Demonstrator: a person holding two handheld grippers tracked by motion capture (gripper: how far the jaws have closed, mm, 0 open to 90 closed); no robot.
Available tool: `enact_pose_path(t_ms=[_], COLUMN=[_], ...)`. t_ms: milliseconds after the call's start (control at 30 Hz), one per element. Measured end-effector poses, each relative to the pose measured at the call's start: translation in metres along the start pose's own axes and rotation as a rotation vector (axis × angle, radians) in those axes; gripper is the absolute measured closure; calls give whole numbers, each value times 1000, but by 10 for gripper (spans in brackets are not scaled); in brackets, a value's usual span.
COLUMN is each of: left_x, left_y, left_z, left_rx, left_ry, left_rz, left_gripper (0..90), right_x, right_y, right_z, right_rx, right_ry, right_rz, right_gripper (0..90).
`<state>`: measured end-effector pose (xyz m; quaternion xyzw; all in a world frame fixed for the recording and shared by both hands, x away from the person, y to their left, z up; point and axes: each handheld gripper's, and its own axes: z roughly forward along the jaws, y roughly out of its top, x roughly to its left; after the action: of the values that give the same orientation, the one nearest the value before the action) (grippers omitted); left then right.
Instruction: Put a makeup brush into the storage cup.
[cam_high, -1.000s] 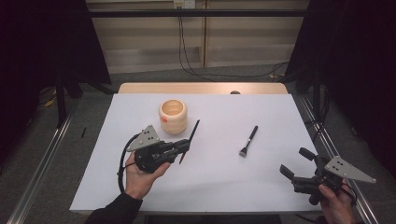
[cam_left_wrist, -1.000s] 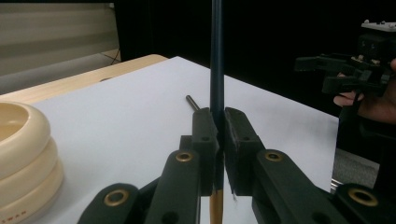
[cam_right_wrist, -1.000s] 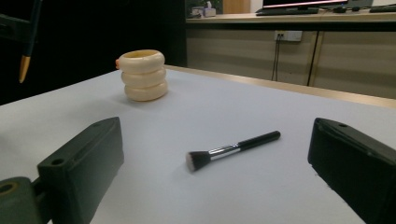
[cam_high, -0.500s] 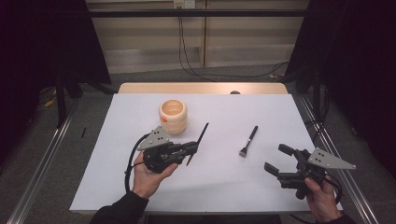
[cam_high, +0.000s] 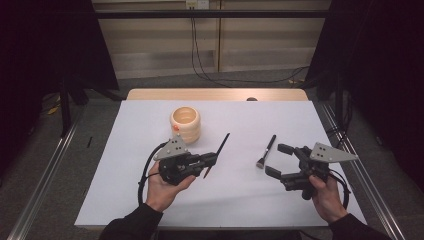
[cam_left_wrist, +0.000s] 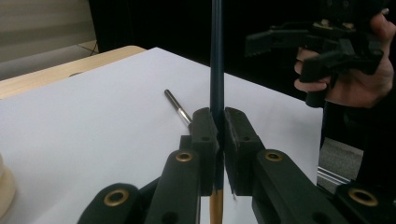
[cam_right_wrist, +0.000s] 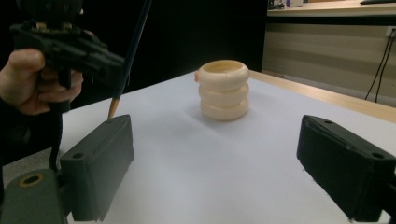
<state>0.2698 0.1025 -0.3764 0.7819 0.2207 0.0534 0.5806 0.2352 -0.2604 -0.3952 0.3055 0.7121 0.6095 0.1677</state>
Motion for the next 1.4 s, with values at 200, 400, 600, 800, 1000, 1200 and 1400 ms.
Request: enact_pose_path(t_ms=[200,400,600,800,1000,1200,1400], left_x=[-2,-3,-2,0,0,0,-4], left_y=[-2,-3,-1,-2,-2,-1,1], left_z=[-1,-1,0,2,7,12,16], left_rx=[5,22,72,125,209,278,320], left_ry=[-13,-31,-37,-44,-25,-41,-54], left_rz=[-1,4,21,25,34,49,70], left_gripper=[837,836,836,836,837,836,836], right_x=[1,3,10,10,7,7,7], right_y=[21,15,13,11,12,11,9], right_z=[22,34,38,41,39,41,46], right_rx=[-23,9,49,79,120,136,204], right_ry=[78,94,103,127,123,168,224], right_rz=[-30,15,-53,-60,-43,-51,-88], right_gripper=[103,43,62,144,232,311,321])
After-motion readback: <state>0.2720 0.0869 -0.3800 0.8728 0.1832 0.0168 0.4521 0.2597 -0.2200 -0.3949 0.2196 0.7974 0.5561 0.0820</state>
